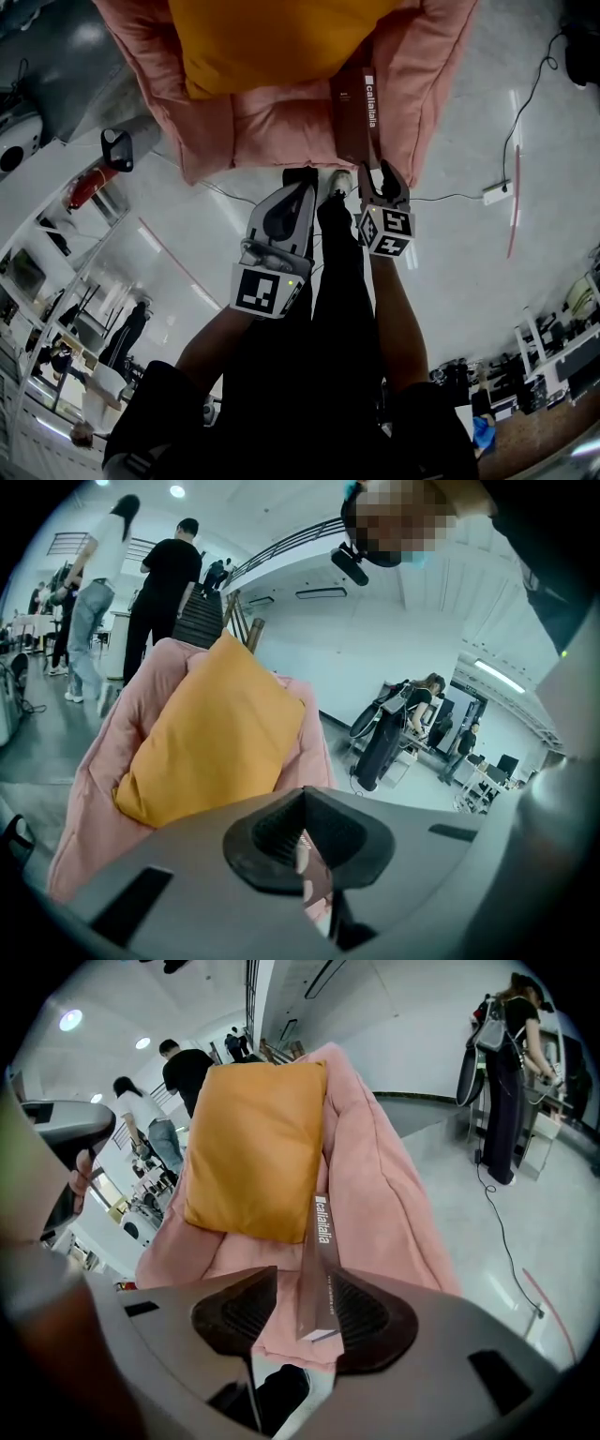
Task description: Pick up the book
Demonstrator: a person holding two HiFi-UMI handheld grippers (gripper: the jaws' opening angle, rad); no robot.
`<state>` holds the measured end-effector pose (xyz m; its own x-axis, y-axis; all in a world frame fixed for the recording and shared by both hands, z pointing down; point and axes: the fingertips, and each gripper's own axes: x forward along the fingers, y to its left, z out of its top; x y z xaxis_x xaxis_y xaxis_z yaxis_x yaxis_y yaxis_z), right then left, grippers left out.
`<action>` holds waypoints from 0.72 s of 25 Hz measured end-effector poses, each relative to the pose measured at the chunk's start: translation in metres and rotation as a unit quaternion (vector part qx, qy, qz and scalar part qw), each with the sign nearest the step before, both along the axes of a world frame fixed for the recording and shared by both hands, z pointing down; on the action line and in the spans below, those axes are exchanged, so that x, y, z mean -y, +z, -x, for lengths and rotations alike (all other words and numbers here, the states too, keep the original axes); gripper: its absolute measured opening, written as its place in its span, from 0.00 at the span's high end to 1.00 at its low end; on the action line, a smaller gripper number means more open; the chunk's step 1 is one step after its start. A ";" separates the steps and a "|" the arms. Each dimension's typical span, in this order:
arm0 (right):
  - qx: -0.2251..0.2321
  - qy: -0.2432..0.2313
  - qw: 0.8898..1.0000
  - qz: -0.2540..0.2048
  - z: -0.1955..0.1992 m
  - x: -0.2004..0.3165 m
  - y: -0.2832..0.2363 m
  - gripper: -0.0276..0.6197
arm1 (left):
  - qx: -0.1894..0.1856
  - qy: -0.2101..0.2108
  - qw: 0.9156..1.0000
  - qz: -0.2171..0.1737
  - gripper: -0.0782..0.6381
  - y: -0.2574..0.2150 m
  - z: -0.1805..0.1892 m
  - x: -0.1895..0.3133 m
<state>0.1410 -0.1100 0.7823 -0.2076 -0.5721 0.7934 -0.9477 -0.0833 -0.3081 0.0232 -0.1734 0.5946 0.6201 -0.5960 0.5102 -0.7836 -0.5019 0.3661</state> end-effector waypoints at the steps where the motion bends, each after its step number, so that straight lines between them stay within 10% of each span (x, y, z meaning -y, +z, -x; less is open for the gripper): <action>1: -0.002 -0.001 1.000 0.003 -0.001 -0.001 0.003 0.69 | 0.000 0.000 1.000 0.000 0.88 0.001 -0.001 -0.001; 18: 0.007 0.006 0.999 0.047 0.000 -0.004 0.052 0.60 | -0.011 0.007 1.000 0.023 0.88 0.023 -0.003 -0.013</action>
